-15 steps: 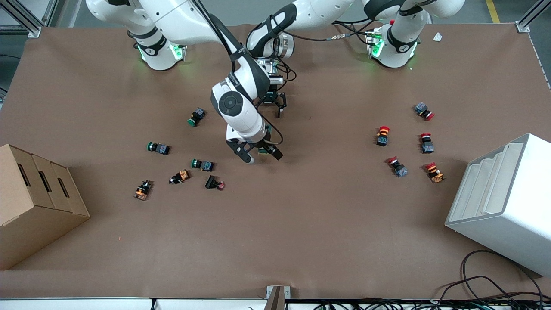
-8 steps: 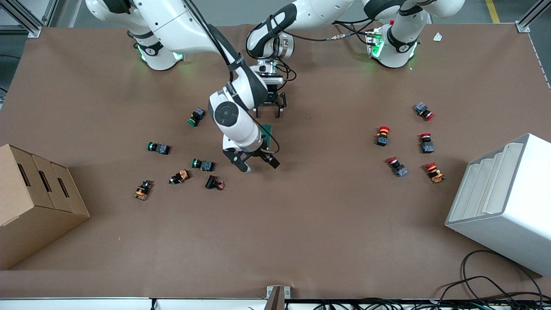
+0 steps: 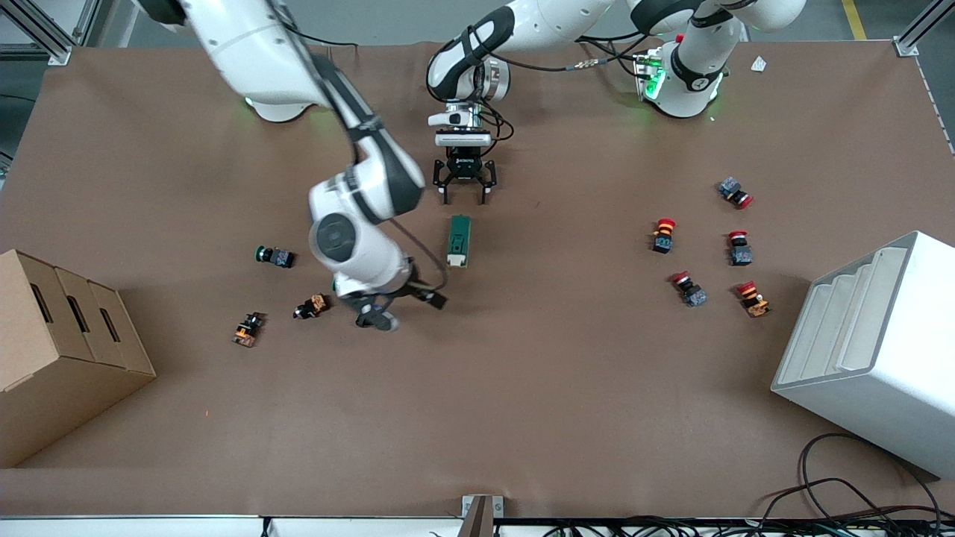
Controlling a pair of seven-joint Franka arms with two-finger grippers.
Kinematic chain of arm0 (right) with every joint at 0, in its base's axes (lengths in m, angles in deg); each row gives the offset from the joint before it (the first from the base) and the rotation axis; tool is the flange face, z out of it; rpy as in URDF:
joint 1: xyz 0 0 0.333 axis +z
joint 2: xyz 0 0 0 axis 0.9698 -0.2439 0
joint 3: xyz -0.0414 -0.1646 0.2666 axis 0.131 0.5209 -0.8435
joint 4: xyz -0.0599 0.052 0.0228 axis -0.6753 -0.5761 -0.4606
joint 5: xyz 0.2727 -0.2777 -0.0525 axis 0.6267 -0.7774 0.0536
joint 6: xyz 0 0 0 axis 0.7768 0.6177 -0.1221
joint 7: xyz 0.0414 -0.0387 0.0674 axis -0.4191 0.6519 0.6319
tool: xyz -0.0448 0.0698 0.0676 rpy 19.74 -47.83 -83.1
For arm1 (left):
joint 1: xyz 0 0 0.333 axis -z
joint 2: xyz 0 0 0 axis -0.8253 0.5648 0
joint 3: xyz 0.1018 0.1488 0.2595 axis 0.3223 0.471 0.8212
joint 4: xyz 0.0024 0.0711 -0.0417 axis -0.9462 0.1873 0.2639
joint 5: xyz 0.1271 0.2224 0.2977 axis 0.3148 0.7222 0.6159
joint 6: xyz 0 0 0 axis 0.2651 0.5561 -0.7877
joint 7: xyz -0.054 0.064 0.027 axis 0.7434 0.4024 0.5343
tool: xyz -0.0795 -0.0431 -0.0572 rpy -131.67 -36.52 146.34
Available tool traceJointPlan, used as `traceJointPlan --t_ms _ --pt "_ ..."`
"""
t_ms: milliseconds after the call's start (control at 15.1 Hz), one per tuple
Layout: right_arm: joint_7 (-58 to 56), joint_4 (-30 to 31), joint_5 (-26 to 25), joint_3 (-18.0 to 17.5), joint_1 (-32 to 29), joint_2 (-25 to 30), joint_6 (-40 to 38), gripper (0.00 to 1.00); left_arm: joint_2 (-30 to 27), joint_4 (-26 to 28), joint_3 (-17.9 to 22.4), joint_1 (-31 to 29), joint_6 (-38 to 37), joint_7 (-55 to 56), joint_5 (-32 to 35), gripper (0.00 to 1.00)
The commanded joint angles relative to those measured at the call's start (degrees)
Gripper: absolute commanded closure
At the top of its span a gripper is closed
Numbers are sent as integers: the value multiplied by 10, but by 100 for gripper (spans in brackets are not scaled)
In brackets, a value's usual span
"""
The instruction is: Close load switch with both arms
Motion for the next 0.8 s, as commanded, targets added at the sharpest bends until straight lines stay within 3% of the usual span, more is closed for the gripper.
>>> traceJointPlan --t_ms 0,133,398,464,729 --pt "-118 18 -78 -10 -73 73 -96 0 24 -9 1 2 12 13 1 2" --pt "-186 18 -114 -10 -106 106 -155 0 14 -9 -2 -3 12 -12 -13 2" --pt "-342 13 -154 -10 -190 167 -250 0 -12 -44 -7 -5 13 -84 -108 2" --pt "-385 1 -176 -10 -211 179 -279 0 -17 -63 -7 -5 13 -96 -141 2" --pt "-445 -96 -184 -10 -274 182 -417 0 -44 -143 -8 -20 13 -217 -268 2"
